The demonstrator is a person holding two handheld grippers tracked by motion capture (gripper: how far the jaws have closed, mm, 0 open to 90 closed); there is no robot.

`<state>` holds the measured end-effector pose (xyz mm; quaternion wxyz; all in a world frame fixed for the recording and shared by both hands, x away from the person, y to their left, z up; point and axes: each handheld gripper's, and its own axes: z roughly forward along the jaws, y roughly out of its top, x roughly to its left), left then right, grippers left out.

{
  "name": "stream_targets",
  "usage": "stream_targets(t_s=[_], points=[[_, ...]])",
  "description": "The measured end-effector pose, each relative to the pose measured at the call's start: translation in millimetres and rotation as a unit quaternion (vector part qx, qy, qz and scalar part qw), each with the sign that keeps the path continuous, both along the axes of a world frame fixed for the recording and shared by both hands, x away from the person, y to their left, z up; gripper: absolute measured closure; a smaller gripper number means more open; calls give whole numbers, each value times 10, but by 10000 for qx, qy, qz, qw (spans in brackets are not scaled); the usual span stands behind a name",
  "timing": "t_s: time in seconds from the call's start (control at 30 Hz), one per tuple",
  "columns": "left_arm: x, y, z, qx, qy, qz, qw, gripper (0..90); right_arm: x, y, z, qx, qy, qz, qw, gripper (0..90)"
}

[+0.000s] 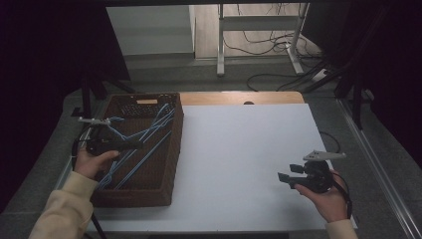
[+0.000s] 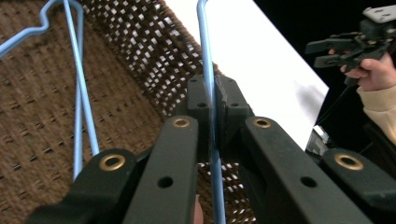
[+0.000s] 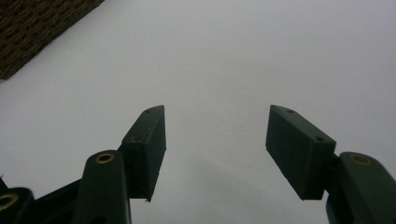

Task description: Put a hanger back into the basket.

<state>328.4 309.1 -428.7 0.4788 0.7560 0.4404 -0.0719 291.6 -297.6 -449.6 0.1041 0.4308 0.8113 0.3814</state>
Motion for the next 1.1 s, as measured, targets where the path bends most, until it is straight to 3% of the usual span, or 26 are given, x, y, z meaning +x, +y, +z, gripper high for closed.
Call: stream_targets(t_s=[0.23,0.27,0.37,0.43,0.5,0.53,0.57,0.63,0.67,0.7,0.77,0.8,0.83,0.93,1.03,1.1], points=[[87,-64,-163,311,325,-125,9989,864,-7,10,5,-19,-22,5,10000,381],[90,-55,-189,264,360,-97,9990,864,-7,10,4,-20,-21,5,10000,380],[90,25,-271,268,464,183,9984,862,-11,7,4,-21,-24,8,10000,380],[79,106,-318,304,554,552,9965,846,-16,2,10,-9,-23,1,10000,381],[60,191,-342,600,661,1078,9902,789,-15,-3,11,-12,-43,-4,10000,380],[46,260,-360,842,696,1422,9838,756,-14,-3,11,-8,-45,-10,10000,380],[46,260,-360,842,696,1422,9838,724,-13,-1,11,-15,-41,-5,10000,381],[43,367,-386,785,820,1605,9805,748,-12,6,12,-5,-26,-10,10000,381],[36,392,-371,916,827,1873,9745,752,-10,11,9,-12,-42,-13,10000,381],[30,409,-354,1133,803,2192,9657,752,-8,14,9,-21,-37,-9,10000,381],[30,448,-352,1357,787,2469,9563,611,-6,24,9,-19,-29,9,10000,380],[28,455,-354,1534,755,2597,9504,538,-6,26,7,-31,-34,15,10000,380],[17,462,-346,1549,682,2614,9503,491,-6,28,4,-37,-39,23,10000,381],[-42,429,-272,1393,372,2474,9581,406,-8,27,3,-39,-25,12,10000,381],[-139,316,-165,1076,28,2021,9734,344,-10,24,2,-35,-22,3,10000,381],[-217,212,-108,887,-200,1690,9814,323,-11,25,4,-39,-34,20,10000,381]])
